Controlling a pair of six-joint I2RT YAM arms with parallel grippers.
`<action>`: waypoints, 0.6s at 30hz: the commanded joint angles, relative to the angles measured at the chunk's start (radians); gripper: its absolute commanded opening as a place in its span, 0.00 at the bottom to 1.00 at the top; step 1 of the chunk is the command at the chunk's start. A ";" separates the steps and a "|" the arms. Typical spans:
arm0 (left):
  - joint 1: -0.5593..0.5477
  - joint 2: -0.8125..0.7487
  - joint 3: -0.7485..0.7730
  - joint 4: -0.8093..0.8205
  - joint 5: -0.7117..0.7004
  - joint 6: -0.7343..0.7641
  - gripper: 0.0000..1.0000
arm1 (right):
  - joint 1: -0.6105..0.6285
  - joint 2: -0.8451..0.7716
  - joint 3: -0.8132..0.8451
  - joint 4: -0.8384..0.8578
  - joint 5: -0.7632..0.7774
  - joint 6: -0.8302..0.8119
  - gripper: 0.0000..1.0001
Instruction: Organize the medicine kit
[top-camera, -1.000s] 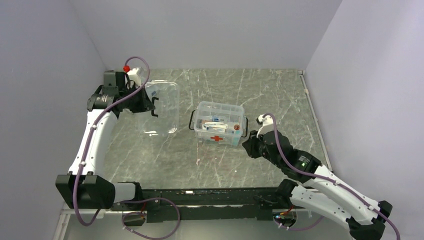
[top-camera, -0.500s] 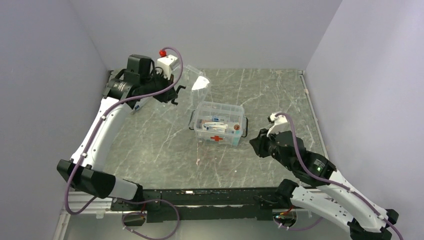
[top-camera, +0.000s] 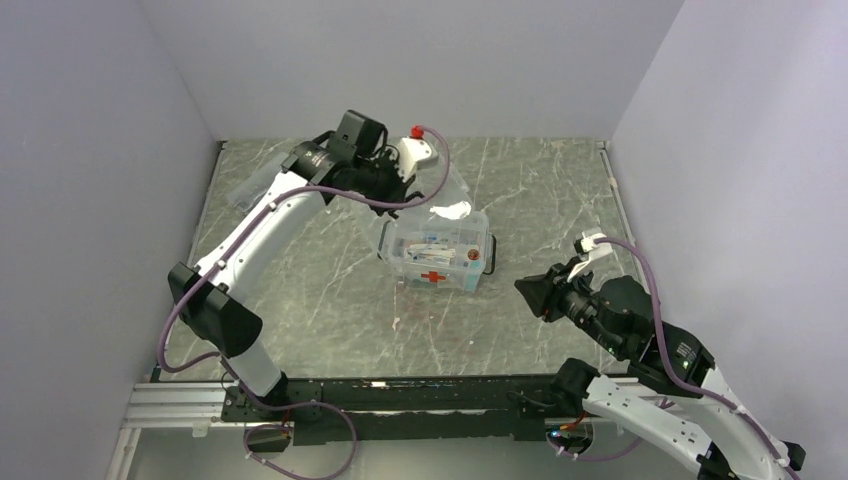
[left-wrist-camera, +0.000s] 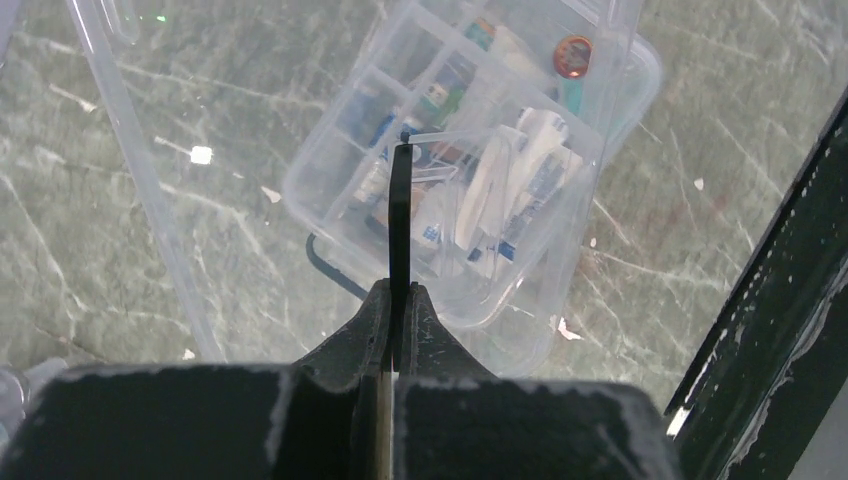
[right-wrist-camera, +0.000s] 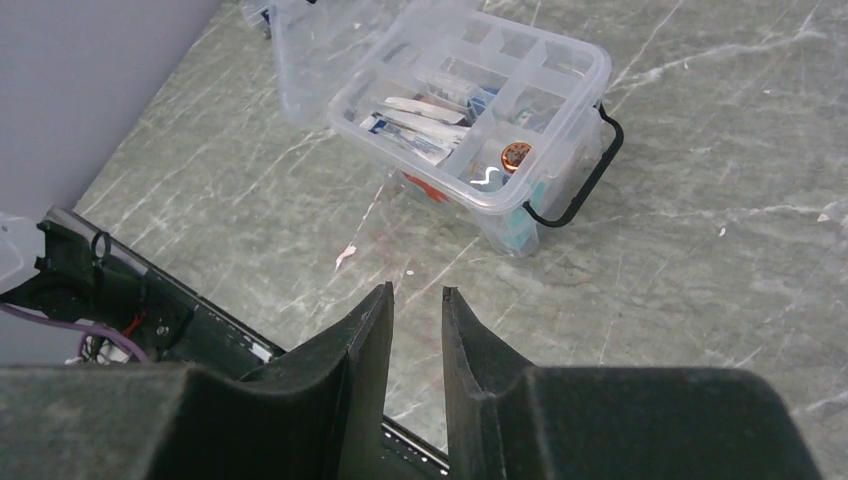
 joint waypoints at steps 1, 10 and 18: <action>-0.069 -0.005 0.045 -0.021 -0.008 0.179 0.00 | 0.003 -0.020 0.032 -0.034 -0.025 -0.016 0.27; -0.214 0.004 0.021 -0.028 -0.144 0.424 0.00 | 0.002 -0.025 0.034 -0.034 -0.026 0.005 0.27; -0.241 0.061 0.034 -0.050 -0.201 0.523 0.00 | 0.003 -0.022 0.014 -0.017 -0.043 0.027 0.27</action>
